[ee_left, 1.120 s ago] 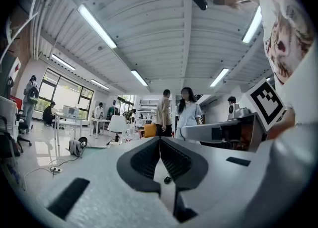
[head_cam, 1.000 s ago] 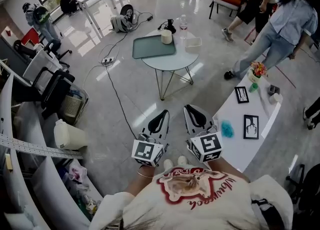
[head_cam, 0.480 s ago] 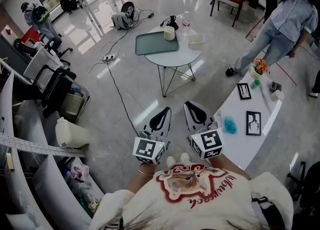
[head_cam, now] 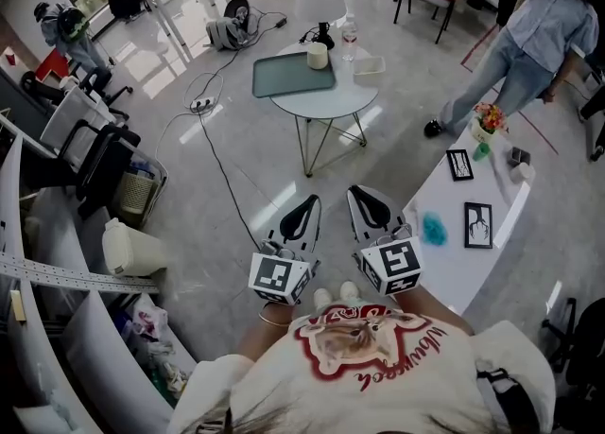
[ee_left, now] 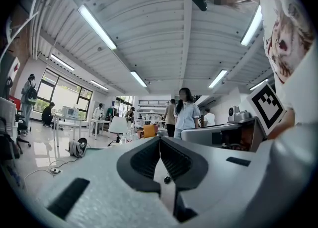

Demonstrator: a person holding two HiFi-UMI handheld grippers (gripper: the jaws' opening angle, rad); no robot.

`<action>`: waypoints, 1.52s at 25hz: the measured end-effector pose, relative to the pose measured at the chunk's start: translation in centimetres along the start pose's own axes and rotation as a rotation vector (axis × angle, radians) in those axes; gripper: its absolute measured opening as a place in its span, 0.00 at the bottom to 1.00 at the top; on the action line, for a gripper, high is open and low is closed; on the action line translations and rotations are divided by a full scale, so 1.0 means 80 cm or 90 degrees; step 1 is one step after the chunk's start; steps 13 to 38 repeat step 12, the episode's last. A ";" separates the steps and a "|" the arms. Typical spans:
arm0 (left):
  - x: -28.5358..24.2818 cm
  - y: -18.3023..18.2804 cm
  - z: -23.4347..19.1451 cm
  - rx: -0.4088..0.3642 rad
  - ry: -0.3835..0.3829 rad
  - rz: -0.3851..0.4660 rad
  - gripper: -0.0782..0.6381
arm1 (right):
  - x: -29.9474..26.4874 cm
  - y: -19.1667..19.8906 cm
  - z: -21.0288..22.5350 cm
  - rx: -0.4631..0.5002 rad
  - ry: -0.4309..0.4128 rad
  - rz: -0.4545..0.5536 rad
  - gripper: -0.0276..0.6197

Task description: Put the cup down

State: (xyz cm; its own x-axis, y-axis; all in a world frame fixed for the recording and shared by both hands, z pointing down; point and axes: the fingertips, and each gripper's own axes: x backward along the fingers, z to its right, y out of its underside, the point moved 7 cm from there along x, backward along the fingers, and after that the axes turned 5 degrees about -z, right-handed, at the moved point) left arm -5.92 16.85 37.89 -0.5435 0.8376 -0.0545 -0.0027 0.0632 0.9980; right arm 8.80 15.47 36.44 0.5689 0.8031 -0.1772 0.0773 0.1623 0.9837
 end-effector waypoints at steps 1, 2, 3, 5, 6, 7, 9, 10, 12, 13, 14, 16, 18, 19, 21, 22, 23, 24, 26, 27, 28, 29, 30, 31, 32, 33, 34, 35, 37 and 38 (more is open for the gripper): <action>0.000 0.000 0.000 0.000 0.000 0.000 0.13 | -0.001 0.000 0.000 0.000 0.000 0.000 0.10; -0.001 0.000 -0.001 0.000 0.001 0.000 0.13 | -0.001 0.000 0.001 0.000 -0.001 -0.001 0.10; -0.002 0.000 -0.001 0.001 0.001 -0.001 0.13 | -0.002 0.000 0.001 -0.001 -0.002 -0.001 0.10; -0.003 0.001 -0.001 0.003 -0.001 -0.002 0.13 | -0.004 0.000 0.001 -0.001 -0.006 -0.003 0.10; -0.003 0.001 -0.002 0.002 -0.002 -0.002 0.13 | -0.004 0.000 0.001 -0.001 -0.008 -0.004 0.10; -0.003 0.000 -0.002 0.001 -0.003 -0.001 0.13 | -0.005 0.000 0.001 -0.001 -0.010 -0.005 0.10; -0.004 -0.001 -0.003 0.000 -0.004 0.000 0.13 | -0.008 0.000 0.000 -0.001 -0.012 -0.005 0.10; -0.005 -0.002 -0.004 -0.001 -0.003 0.000 0.13 | -0.008 0.000 0.000 -0.001 -0.013 -0.006 0.10; -0.006 -0.002 -0.005 -0.002 -0.003 0.000 0.13 | -0.010 0.000 0.000 -0.001 -0.014 -0.008 0.10; -0.006 -0.002 -0.005 -0.002 -0.003 0.000 0.13 | -0.010 0.000 0.000 -0.001 -0.014 -0.008 0.10; -0.006 -0.002 -0.005 -0.002 -0.003 0.000 0.13 | -0.010 0.000 0.000 -0.001 -0.014 -0.008 0.10; -0.006 -0.002 -0.005 -0.002 -0.003 0.000 0.13 | -0.010 0.000 0.000 -0.001 -0.014 -0.008 0.10; -0.006 -0.002 -0.005 -0.002 -0.003 0.000 0.13 | -0.010 0.000 0.000 -0.001 -0.014 -0.008 0.10; -0.006 -0.002 -0.005 -0.002 -0.003 0.000 0.13 | -0.010 0.000 0.000 -0.001 -0.014 -0.008 0.10; -0.006 -0.002 -0.005 -0.002 -0.003 0.000 0.13 | -0.010 0.000 0.000 -0.001 -0.014 -0.008 0.10; -0.006 -0.002 -0.005 -0.002 -0.003 0.000 0.13 | -0.010 0.000 0.000 -0.001 -0.014 -0.008 0.10; -0.006 -0.002 -0.005 -0.002 -0.003 0.000 0.13 | -0.010 0.000 0.000 -0.001 -0.014 -0.008 0.10; -0.006 -0.002 -0.005 -0.002 -0.003 0.000 0.13 | -0.010 0.000 0.000 -0.001 -0.014 -0.008 0.10; -0.006 -0.002 -0.005 -0.002 -0.003 0.000 0.13 | -0.010 0.000 0.000 -0.001 -0.014 -0.008 0.10; -0.006 -0.002 -0.005 -0.002 -0.003 0.000 0.13 | -0.010 0.000 0.000 -0.001 -0.014 -0.008 0.10; -0.006 -0.002 -0.005 -0.002 -0.003 0.000 0.13 | -0.010 0.000 0.000 -0.001 -0.014 -0.008 0.10; -0.006 -0.002 -0.005 -0.002 -0.003 0.000 0.13 | -0.010 0.000 0.000 -0.001 -0.014 -0.008 0.10; -0.006 -0.002 -0.005 -0.002 -0.003 0.000 0.13 | -0.010 0.000 0.000 -0.001 -0.014 -0.008 0.10; -0.006 -0.002 -0.005 -0.002 -0.003 0.000 0.13 | -0.010 0.000 0.000 -0.001 -0.014 -0.008 0.10; -0.006 -0.002 -0.005 -0.002 -0.003 0.000 0.13 | -0.010 0.000 0.000 -0.001 -0.014 -0.008 0.10; -0.006 -0.002 -0.005 -0.002 -0.003 0.000 0.13 | -0.010 0.000 0.000 -0.001 -0.014 -0.008 0.10; -0.006 -0.002 -0.005 -0.002 -0.003 0.000 0.13 | -0.010 0.000 0.000 -0.001 -0.014 -0.008 0.10; -0.006 -0.002 -0.005 -0.002 -0.003 0.000 0.13 | -0.010 0.000 0.000 -0.001 -0.014 -0.008 0.10; -0.006 -0.002 -0.005 -0.002 -0.003 0.000 0.13 | -0.010 0.000 0.000 -0.001 -0.014 -0.008 0.10; -0.006 -0.002 -0.005 -0.002 -0.003 0.000 0.13 | -0.010 0.000 0.000 -0.001 -0.014 -0.008 0.10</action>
